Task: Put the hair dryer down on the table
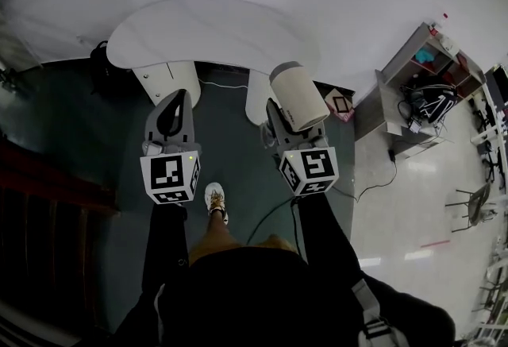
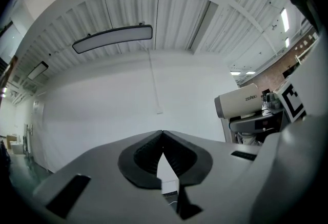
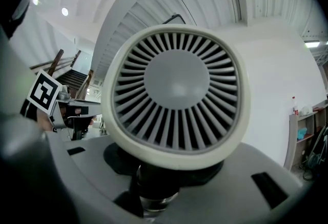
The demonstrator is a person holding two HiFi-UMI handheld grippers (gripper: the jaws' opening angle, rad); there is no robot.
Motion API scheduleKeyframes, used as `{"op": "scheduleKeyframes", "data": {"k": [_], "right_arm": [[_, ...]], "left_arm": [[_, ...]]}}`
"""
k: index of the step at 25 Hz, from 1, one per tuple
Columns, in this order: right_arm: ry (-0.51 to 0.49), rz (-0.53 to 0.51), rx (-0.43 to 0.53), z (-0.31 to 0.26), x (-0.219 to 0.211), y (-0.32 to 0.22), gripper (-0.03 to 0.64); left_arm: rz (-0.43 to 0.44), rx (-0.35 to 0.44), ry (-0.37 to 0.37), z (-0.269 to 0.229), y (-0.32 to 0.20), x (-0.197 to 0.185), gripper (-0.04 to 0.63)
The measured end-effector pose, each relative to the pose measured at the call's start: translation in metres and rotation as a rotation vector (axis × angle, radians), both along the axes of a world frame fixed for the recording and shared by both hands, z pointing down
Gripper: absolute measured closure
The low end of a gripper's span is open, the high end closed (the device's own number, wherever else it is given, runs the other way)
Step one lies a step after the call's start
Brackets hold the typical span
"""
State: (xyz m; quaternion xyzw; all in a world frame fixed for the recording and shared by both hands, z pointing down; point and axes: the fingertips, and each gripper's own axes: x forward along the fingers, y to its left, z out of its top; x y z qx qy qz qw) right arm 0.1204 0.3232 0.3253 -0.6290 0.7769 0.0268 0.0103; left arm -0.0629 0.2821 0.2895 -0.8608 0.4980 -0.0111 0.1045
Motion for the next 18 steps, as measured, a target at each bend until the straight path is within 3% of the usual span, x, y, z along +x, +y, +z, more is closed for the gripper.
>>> {"op": "scheduleKeyframes", "data": {"k": [11,18], "right_arm": [[-0.017,0.065,-0.020,-0.007,-0.031,-0.162,0.431],[0.007,0.063,-0.037,-0.005,-0.052,-0.230,0.431]], "left_arm": [[0.083,-0.028,-0.019,-0.002,-0.162,-0.021,0.580],[0.115,-0.042,-0.022,0.004,-0.237,-0.031,0.580]]}}
